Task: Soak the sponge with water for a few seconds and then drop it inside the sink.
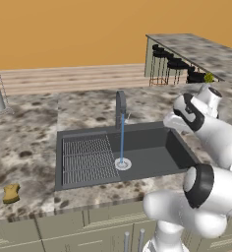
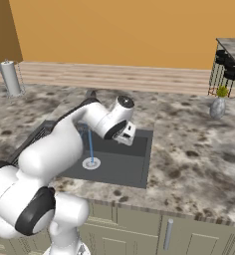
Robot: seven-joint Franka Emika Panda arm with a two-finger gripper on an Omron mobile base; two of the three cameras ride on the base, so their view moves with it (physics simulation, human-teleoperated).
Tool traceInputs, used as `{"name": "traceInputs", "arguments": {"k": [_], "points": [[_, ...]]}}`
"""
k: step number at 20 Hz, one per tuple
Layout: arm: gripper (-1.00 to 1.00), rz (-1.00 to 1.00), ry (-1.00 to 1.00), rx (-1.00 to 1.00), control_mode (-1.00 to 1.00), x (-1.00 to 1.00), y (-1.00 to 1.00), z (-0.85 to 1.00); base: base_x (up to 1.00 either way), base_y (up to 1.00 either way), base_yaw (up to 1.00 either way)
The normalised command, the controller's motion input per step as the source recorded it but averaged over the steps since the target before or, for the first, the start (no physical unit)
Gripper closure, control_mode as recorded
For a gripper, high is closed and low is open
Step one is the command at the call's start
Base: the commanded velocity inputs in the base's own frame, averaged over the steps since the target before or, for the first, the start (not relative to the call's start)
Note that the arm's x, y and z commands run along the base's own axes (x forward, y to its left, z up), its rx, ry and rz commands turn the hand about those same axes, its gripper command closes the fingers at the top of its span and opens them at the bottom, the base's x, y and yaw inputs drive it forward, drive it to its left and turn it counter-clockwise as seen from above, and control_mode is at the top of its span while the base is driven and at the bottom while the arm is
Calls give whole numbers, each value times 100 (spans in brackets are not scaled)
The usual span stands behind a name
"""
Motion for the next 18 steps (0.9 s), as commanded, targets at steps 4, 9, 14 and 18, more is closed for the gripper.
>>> {"name": "traceInputs", "arguments": {"k": [4,9,14,18], "points": [[-100,0,4,-8,-100,-32,46,0,0,0,0],[-100,0,5,-7,-100,-25,52,0,0,0,0],[-100,0,1,-1,-100,0,49,-1,0,0,0],[-100,0,0,0,-100,0,53,-3,0,0,0]]}}
